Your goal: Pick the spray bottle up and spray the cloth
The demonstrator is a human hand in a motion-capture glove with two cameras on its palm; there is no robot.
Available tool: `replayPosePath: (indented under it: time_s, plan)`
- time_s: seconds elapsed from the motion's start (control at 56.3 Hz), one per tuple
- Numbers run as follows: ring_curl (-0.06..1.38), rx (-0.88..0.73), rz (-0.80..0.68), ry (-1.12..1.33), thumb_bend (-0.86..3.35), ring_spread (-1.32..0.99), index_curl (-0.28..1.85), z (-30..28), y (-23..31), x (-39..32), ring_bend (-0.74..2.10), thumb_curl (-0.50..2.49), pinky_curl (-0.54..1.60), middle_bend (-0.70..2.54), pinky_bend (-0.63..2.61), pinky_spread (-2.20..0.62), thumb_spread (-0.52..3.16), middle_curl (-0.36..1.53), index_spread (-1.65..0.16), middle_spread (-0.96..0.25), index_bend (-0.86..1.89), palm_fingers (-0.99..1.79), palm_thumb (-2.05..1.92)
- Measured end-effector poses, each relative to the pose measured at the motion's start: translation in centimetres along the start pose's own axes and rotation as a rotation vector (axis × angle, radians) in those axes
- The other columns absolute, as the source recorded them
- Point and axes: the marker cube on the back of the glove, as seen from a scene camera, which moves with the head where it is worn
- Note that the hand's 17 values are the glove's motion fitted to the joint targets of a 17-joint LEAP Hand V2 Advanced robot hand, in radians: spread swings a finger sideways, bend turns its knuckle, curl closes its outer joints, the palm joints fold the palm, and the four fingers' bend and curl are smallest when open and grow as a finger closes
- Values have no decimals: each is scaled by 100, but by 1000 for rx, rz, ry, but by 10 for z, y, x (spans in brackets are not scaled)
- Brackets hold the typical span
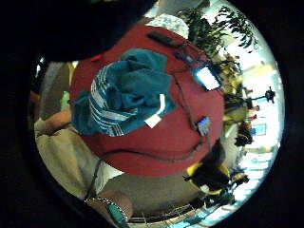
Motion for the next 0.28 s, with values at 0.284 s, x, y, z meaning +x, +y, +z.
replayPosePath:
  time_s: [0.284]
  plan:
    - [33,0,169,112,-3,-8,26,-2,14,-1,31,46,35,20,35,20,105,32,-43,-2,14,22,64]
